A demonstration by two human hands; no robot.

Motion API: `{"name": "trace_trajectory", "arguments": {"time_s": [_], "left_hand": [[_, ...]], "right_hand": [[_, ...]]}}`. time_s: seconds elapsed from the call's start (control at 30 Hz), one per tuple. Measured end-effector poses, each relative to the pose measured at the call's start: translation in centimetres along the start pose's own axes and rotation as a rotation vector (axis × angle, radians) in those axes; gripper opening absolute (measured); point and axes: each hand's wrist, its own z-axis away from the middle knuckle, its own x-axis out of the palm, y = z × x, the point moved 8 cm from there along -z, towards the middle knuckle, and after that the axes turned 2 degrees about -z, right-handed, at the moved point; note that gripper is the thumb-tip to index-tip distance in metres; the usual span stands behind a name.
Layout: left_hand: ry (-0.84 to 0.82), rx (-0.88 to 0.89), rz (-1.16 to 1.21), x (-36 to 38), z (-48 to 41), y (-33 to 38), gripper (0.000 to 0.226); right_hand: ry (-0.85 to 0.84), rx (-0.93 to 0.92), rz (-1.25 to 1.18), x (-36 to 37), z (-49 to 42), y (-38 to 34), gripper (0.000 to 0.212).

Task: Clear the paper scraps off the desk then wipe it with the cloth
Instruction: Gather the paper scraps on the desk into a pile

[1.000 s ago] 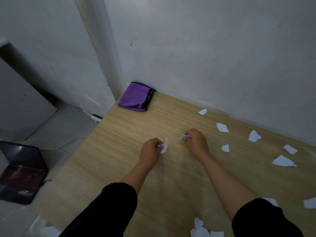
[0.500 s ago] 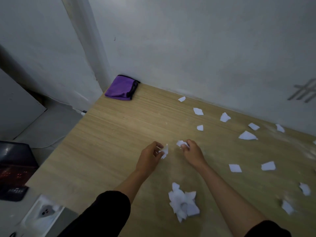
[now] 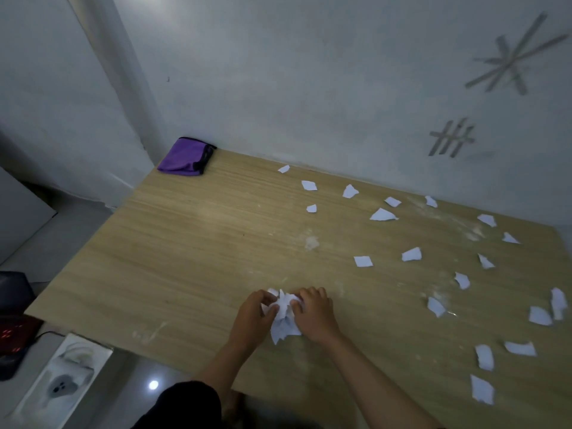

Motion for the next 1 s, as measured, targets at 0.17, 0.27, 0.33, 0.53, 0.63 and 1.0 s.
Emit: {"name": "trace_trajectory", "arguments": {"time_s": [0.17,0.27,0.33,0.53,0.63,1.0], "left_hand": [[0.135,-0.072,-0.154,0.1,0.9,0.1,0.023],[0.221,-0.002,-0.190,0.6,1.1,2.0,0.019],[0.238,0.099,-0.220,1.5,1.3,4.6,0.017],[0.039,0.299,-0.214,9.0,2.2,11.3,0.025],[-0.076,0.333,-0.220,13.1,2.9,13.7,0.025],[-0.340,0.400,-0.278,22.8,3.1,19.8,0.031]], "right_hand": [[0.084,-0.084,-0.136,-1.4,2.3,1.0,0.042],[0.301,-0.030,-0.235,-3.9,4.9,3.9,0.036],[0.420,0.053,-0.240,-5.4,7.0,7.1,0.035],[0.565,0.283,-0.133,-9.5,12.6,17.1,0.032],[0.584,0.405,-0.110,-11.1,15.0,21.0,0.035],[0.566,0.499,-0.068,-11.2,18.9,27.0,0.037]]}}
